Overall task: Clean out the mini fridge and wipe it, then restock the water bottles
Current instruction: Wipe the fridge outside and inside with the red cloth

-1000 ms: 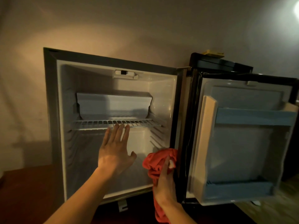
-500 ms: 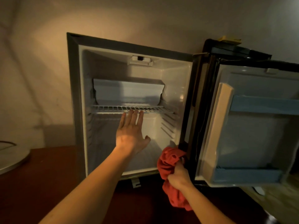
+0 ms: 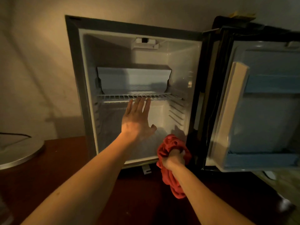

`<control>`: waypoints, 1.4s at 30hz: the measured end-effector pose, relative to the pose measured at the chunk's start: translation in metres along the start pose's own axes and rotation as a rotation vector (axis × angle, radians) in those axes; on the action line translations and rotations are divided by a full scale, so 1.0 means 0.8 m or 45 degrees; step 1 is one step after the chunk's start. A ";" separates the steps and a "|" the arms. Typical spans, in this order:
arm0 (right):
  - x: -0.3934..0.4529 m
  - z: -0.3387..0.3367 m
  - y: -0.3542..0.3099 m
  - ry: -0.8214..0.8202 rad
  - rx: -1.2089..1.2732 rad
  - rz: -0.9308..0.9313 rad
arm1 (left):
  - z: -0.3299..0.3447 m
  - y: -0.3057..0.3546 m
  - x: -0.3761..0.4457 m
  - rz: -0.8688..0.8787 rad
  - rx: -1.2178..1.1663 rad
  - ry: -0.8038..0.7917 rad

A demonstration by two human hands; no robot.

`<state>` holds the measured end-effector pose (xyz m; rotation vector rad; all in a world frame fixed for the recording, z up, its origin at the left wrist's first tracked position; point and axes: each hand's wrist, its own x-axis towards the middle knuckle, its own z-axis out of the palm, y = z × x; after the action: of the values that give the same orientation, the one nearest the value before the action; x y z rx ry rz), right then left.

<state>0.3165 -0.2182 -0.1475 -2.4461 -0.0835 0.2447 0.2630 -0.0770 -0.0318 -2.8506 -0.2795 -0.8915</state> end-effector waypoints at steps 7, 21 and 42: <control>-0.004 -0.004 0.015 0.074 0.201 -0.057 | 0.000 0.002 0.001 -0.024 -0.026 -0.007; -0.004 0.011 -0.009 0.147 0.309 0.128 | 0.006 0.003 -0.001 -0.021 -0.037 0.034; -0.072 0.021 -0.020 0.278 0.384 -0.346 | 0.003 -0.001 0.000 0.001 -0.036 0.027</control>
<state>0.2567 -0.2023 -0.1414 -2.1170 -0.2618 -0.1227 0.2645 -0.0756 -0.0339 -2.8649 -0.2655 -0.9323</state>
